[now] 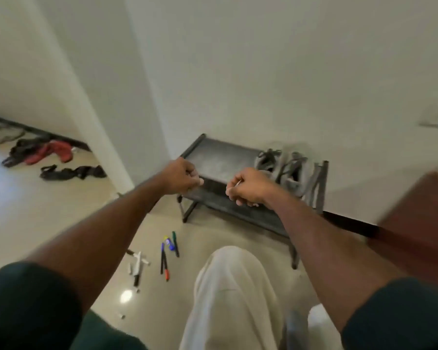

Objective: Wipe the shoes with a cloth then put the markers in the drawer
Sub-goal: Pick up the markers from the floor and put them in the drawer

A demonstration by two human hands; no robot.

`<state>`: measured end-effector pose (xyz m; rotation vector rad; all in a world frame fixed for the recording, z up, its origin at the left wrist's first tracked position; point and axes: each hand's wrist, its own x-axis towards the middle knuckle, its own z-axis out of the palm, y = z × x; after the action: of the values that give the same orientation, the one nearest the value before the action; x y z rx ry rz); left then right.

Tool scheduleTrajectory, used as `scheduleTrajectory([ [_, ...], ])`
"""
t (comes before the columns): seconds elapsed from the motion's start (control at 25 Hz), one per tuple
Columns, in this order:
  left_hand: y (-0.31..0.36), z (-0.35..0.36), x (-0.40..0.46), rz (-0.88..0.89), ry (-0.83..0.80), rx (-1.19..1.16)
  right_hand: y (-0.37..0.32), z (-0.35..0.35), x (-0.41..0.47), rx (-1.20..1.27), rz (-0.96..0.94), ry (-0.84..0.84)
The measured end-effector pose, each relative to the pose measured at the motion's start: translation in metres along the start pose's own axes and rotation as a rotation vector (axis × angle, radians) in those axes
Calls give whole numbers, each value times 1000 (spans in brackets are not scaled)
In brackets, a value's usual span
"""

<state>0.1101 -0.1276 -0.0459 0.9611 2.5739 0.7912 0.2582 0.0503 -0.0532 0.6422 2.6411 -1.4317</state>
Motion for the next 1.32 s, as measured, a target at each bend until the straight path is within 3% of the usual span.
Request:
scheduleTrajectory([
  [0.12,-103,10,2,-276,-10,-29,-8,84,63,-80,-27,-141],
  [0.32,-224,74,24,-592,-61,-111,18,182,162,-320,-27,-394],
  [0.44,-279,130,33,-798,-49,-185,48,223,218,-344,-48,-423],
  [0.68,-364,243,12,-1103,153,-212,142,310,278,-360,29,-436],
  [1.0,-416,318,4,-1183,252,-28,196,407,300,-323,145,-312],
  [1.32,-416,341,13,-1128,173,93,209,448,303,-499,121,-252],
])
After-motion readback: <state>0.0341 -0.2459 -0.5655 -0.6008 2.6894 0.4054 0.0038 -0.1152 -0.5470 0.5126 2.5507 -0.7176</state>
